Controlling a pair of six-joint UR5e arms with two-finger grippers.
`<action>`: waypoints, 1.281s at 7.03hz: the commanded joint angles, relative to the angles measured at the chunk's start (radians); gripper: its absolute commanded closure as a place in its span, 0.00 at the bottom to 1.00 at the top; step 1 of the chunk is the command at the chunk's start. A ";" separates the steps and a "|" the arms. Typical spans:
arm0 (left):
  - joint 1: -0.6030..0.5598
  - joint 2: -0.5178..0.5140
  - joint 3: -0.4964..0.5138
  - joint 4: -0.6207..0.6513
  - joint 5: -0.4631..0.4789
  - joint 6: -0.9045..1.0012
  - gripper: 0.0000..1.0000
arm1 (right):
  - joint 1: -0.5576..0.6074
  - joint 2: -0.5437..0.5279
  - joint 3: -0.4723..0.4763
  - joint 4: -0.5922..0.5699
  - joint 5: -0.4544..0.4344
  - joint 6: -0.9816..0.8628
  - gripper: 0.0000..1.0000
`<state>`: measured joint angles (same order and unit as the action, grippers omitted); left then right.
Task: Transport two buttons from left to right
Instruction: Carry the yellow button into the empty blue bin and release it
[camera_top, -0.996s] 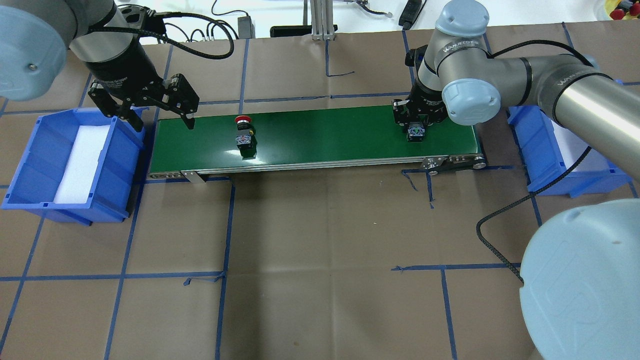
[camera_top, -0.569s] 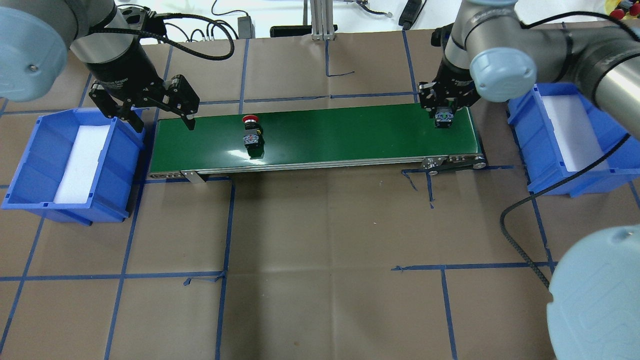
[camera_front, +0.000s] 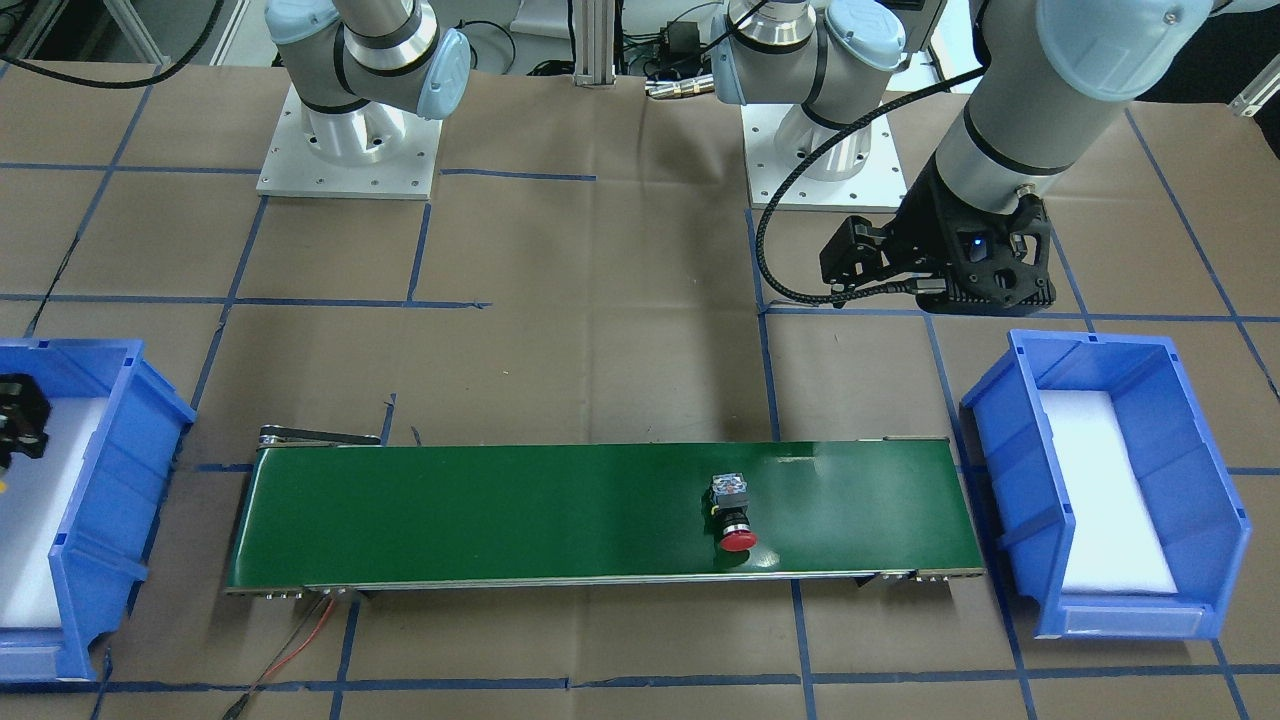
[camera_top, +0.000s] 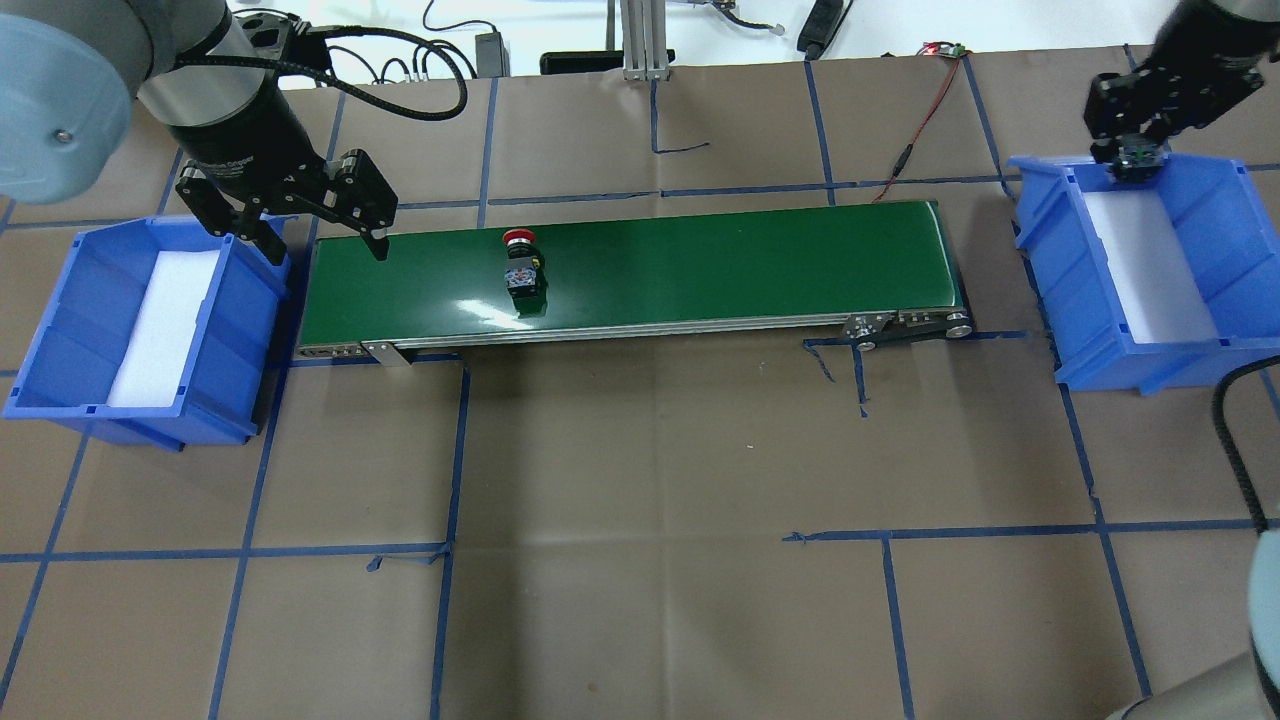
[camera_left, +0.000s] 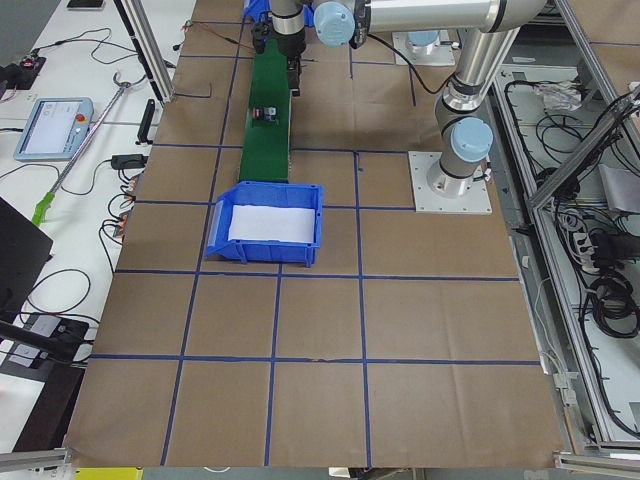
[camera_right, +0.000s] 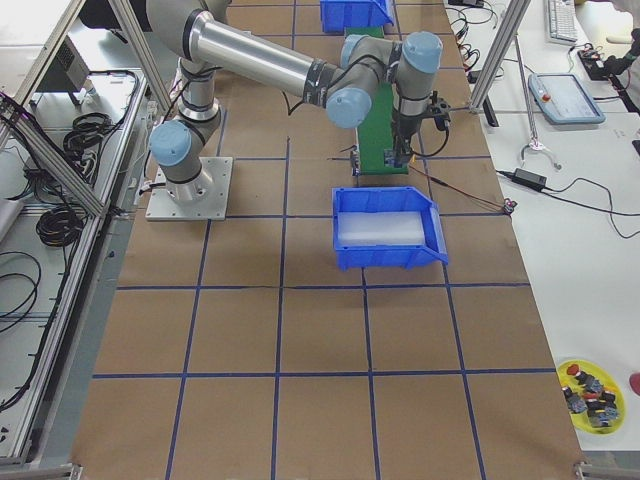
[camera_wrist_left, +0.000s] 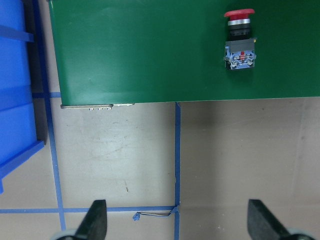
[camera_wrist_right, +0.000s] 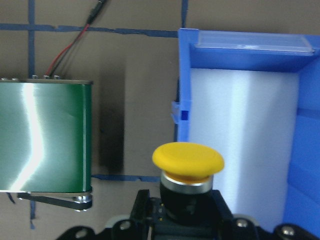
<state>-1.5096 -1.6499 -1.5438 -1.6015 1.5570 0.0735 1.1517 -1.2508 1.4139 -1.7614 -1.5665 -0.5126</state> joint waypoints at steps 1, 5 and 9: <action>0.000 -0.001 0.001 0.000 0.000 0.003 0.00 | -0.108 0.066 0.014 -0.012 -0.004 -0.176 0.98; 0.003 -0.002 0.004 0.000 0.000 0.005 0.00 | -0.152 0.076 0.273 -0.280 0.003 -0.190 0.98; 0.003 -0.004 0.007 0.000 0.000 0.005 0.00 | -0.150 0.077 0.384 -0.333 -0.012 -0.188 0.92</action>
<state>-1.5064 -1.6526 -1.5377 -1.6015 1.5570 0.0782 1.0011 -1.1753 1.7813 -2.0901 -1.5719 -0.7025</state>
